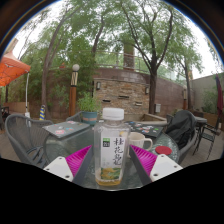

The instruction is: Pour water

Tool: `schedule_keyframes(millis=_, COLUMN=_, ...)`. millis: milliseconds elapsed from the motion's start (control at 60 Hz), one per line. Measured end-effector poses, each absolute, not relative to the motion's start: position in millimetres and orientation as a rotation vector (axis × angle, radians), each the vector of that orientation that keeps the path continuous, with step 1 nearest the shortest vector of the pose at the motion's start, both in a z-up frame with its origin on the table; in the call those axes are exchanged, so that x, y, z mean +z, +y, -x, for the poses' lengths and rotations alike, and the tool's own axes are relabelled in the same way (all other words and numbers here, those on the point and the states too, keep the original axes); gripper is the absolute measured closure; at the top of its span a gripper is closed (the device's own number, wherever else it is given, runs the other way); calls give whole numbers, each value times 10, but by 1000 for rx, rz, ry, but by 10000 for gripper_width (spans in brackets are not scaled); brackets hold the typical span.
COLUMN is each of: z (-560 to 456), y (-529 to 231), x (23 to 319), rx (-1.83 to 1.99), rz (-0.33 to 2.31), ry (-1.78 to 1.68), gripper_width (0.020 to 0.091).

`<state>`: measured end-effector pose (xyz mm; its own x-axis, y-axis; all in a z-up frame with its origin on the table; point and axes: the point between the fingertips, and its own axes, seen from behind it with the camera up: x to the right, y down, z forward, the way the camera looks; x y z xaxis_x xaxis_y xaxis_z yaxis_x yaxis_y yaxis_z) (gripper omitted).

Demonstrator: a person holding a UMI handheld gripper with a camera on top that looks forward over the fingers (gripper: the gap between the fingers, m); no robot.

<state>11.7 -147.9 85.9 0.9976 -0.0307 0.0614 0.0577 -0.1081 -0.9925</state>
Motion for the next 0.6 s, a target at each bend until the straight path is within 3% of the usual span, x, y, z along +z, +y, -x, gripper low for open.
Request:
schedule_keyframes(millis=50, z=-89, y=-1401, x=905, rx=-67, rz=1658, ry=-25, gripper_width=333)
schedule_keyframes(millis=83, z=-82, y=-1355, x=936, rx=-61, rz=1653, ry=-35, gripper_width=474)
schedule_keyframes(millis=367, z=259, y=-1257, x=959, rx=-55, rz=1640, ry=-202, gripper_width=588)
schedule_keyframes(millis=500, z=726, y=-1041, x=1014, rx=232, rz=1670, ry=-110, gripper_width=587)
schedule_keyframes(millis=600, z=868, y=-869, x=1279, rx=639, rz=1662, ry=206, gripper_width=590)
